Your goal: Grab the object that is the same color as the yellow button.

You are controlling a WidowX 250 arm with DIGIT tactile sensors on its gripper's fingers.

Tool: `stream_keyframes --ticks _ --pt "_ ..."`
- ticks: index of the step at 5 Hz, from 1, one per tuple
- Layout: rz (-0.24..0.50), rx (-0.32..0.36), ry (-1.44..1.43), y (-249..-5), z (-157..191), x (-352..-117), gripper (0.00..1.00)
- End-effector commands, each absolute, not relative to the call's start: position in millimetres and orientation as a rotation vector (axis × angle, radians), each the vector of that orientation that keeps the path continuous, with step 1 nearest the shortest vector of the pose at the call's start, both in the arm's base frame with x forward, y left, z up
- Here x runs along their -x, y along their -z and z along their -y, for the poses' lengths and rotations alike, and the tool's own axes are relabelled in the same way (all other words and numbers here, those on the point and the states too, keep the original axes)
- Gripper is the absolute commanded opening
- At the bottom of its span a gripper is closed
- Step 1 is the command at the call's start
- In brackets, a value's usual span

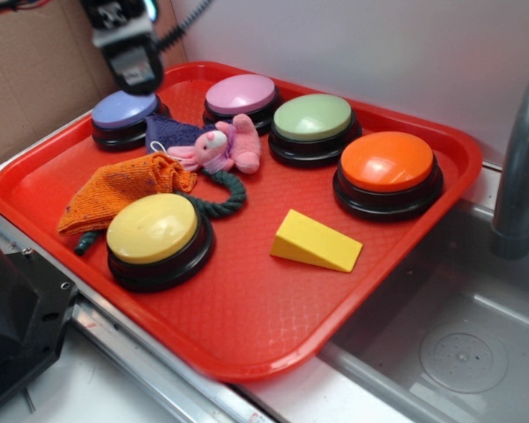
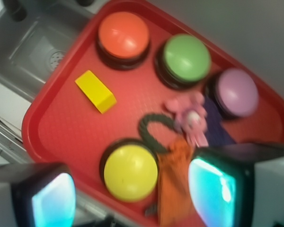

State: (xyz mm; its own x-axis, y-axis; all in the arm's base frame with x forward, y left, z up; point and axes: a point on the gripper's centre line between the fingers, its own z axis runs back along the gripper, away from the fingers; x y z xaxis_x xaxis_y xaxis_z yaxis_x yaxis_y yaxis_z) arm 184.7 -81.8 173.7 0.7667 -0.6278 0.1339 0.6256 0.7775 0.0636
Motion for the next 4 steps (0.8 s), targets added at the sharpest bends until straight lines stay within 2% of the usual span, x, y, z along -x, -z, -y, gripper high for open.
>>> stream_keyframes --ticks 1,3,4 --pt "0.233 0.179 1.071 -120.3 116.9 -200.8 1.00" --pt "0.158 0.098 1.099 -58.8 122.6 -208.6 1.00" --pt "0.144 0.092 1.125 -46.2 126.7 -209.5 1.00"
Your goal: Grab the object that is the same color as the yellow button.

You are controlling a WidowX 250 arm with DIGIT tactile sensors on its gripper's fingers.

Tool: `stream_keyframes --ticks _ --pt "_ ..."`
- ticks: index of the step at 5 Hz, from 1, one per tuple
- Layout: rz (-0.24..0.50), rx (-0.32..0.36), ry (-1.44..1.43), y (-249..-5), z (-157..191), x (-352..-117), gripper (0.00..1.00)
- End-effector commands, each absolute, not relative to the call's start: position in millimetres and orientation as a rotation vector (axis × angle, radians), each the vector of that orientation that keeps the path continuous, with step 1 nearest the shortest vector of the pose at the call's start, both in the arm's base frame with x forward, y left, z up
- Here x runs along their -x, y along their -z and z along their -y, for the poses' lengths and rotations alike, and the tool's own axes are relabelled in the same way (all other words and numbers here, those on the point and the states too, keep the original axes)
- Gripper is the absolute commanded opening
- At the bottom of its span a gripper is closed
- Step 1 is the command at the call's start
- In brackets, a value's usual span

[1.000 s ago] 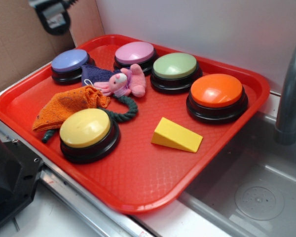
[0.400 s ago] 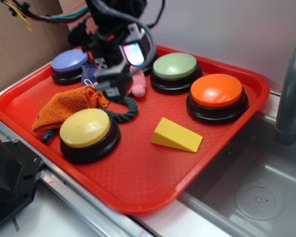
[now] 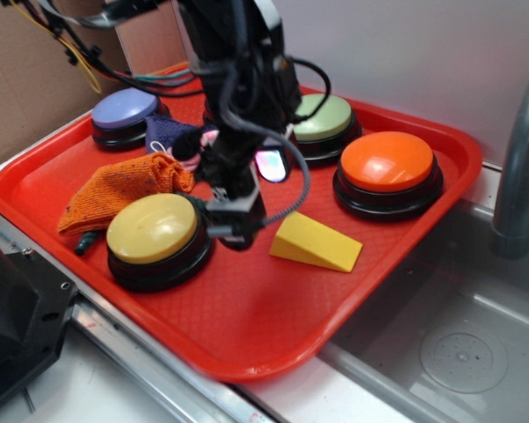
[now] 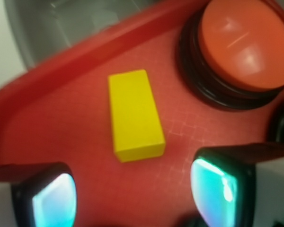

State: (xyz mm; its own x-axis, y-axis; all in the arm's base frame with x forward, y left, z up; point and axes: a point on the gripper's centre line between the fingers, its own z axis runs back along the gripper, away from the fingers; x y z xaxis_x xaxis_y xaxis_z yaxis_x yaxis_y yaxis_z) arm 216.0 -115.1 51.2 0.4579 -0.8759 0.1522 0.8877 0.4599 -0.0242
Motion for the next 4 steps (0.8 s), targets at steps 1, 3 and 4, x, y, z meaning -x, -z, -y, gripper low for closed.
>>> stream_keyframes --ticks 1,3,4 --pt "0.155 0.102 1.155 -32.1 132.9 -211.7 1.00" --pt "0.121 0.073 1.193 -19.8 140.4 -212.2 0.00" --pt "0.139 0.069 1.177 -24.4 139.6 -212.2 0.00"
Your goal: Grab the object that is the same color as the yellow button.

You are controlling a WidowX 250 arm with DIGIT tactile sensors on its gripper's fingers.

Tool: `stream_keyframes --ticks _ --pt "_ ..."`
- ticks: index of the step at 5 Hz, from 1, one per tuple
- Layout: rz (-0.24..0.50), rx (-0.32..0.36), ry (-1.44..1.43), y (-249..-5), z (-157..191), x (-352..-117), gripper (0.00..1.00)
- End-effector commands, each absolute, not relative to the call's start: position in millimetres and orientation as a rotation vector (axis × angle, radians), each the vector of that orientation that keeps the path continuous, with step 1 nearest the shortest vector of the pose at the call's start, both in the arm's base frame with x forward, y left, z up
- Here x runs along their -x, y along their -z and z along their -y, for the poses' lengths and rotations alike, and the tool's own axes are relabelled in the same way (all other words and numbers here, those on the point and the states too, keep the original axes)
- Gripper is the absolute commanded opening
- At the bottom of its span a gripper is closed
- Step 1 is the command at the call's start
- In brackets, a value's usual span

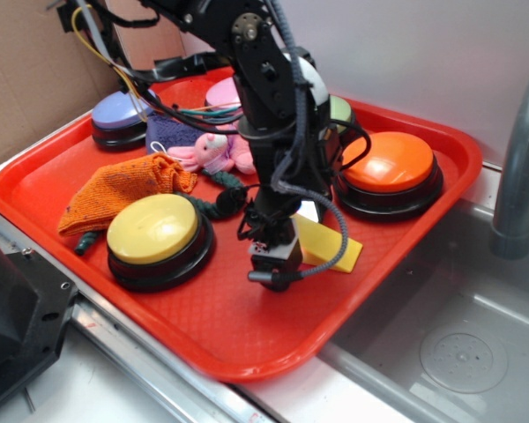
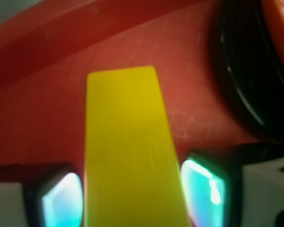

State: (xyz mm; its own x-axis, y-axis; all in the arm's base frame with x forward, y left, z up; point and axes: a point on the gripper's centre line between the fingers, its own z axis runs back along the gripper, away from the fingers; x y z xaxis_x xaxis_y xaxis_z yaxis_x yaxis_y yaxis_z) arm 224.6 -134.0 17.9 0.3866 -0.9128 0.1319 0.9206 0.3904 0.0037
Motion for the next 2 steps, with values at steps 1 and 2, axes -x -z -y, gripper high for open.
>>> stream_keyframes --ticks 1,2 --pt "0.120 0.069 1.070 -38.2 132.9 -210.4 0.00" --pt "0.122 0.064 0.899 -68.4 118.4 -209.1 0.00"
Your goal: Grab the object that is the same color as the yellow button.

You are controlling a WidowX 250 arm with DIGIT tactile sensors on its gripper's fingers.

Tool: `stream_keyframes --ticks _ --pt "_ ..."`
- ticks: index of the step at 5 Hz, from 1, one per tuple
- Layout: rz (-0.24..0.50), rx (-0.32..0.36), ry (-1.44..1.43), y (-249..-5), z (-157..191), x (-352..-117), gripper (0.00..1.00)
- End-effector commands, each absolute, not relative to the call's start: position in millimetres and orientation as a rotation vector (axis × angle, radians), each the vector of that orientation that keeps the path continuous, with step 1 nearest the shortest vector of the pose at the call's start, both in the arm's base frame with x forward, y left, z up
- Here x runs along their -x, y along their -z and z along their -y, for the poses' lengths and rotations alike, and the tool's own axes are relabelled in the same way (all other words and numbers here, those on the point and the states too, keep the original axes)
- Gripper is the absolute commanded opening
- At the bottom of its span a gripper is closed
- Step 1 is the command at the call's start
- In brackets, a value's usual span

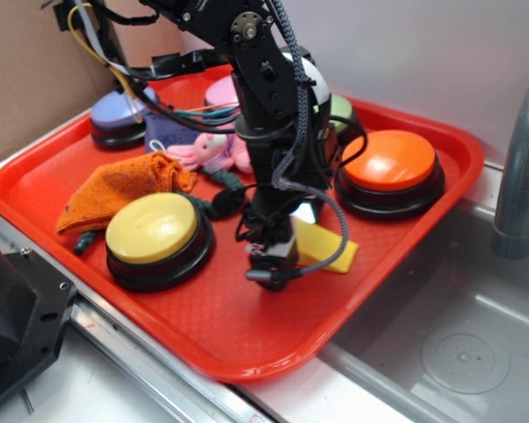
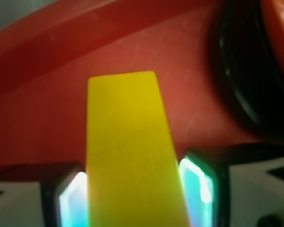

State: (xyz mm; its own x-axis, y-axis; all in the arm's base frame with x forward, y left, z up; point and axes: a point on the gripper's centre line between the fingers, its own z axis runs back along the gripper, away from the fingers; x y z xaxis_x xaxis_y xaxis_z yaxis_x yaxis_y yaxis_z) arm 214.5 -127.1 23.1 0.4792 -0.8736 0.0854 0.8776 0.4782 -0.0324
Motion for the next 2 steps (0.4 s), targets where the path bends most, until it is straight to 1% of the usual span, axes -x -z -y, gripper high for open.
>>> stream_keyframes --ticks 1,2 --pt "0.166 0.038 0.698 -109.2 93.6 -211.4 0.00" --pt "0.175 0.019 0.536 -136.2 63.4 -212.5 0.00"
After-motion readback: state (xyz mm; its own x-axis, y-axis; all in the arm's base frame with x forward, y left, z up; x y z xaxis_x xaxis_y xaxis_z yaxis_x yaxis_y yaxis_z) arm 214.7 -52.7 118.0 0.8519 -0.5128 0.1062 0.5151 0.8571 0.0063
